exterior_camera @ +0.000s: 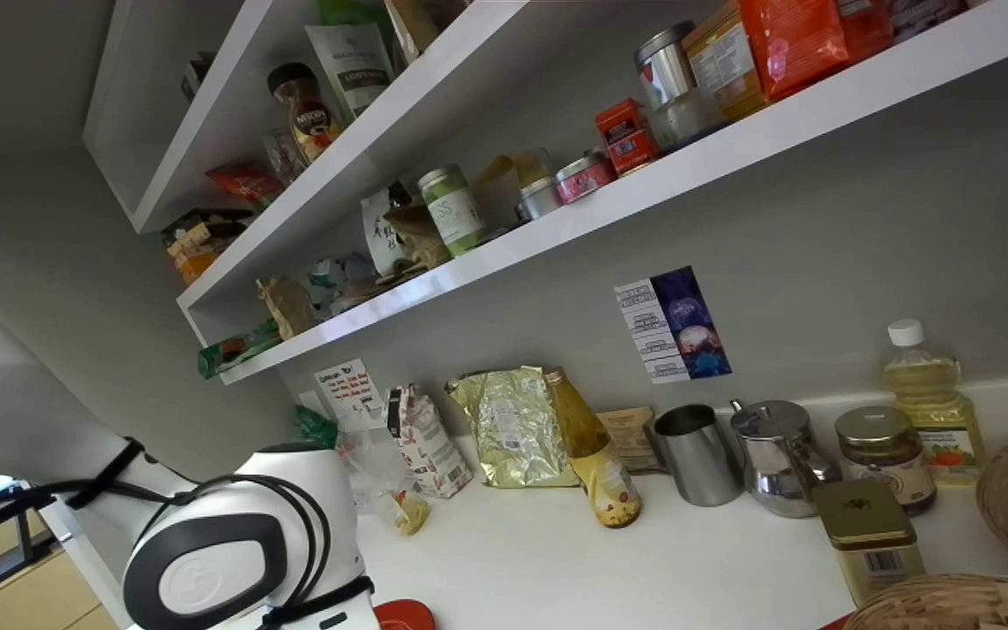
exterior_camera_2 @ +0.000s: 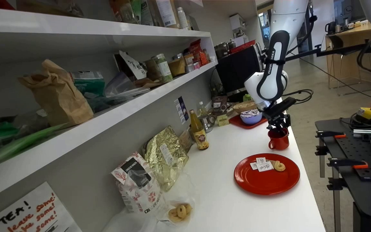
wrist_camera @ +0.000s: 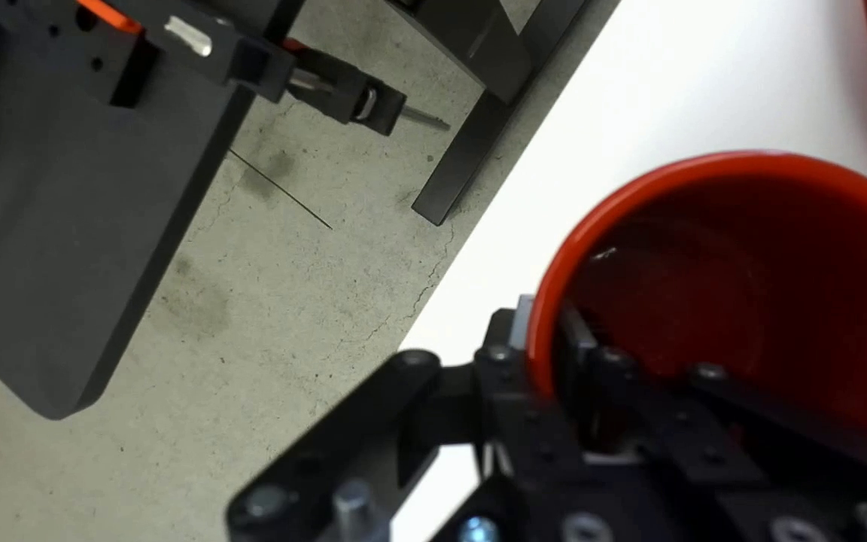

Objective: Take the cup off of the pot

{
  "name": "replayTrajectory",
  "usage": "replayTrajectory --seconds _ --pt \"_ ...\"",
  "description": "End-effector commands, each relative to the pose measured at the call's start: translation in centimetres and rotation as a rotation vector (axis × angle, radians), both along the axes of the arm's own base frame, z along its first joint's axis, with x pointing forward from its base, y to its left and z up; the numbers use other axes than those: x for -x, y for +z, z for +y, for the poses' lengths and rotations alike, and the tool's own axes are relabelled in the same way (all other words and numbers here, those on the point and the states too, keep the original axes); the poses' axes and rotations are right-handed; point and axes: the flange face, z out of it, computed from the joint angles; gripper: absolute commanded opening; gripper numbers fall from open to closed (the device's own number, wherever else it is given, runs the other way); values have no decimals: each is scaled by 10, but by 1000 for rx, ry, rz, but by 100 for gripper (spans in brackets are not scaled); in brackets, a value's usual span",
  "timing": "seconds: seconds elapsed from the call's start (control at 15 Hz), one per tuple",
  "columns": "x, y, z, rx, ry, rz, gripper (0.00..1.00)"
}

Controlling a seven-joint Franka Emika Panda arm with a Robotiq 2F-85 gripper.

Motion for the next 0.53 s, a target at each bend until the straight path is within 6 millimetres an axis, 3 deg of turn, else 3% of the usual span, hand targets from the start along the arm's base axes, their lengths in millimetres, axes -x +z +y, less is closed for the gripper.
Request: replayTrajectory --seconds 0.0,0.13,0.2,0.27,0.33,0.47 --pt "-14 -11 5 -1 -92 -31 2" --pt "-19 -17 6 -11 -126 -45 2" --pt "-21 -18 7 -15 -135 -49 7" --pt "-23 -18 8 -20 -138 -50 32" --pt "-15 -9 4 -23 -112 -36 8" --pt "-17 -12 5 -26 -118 -37 22"
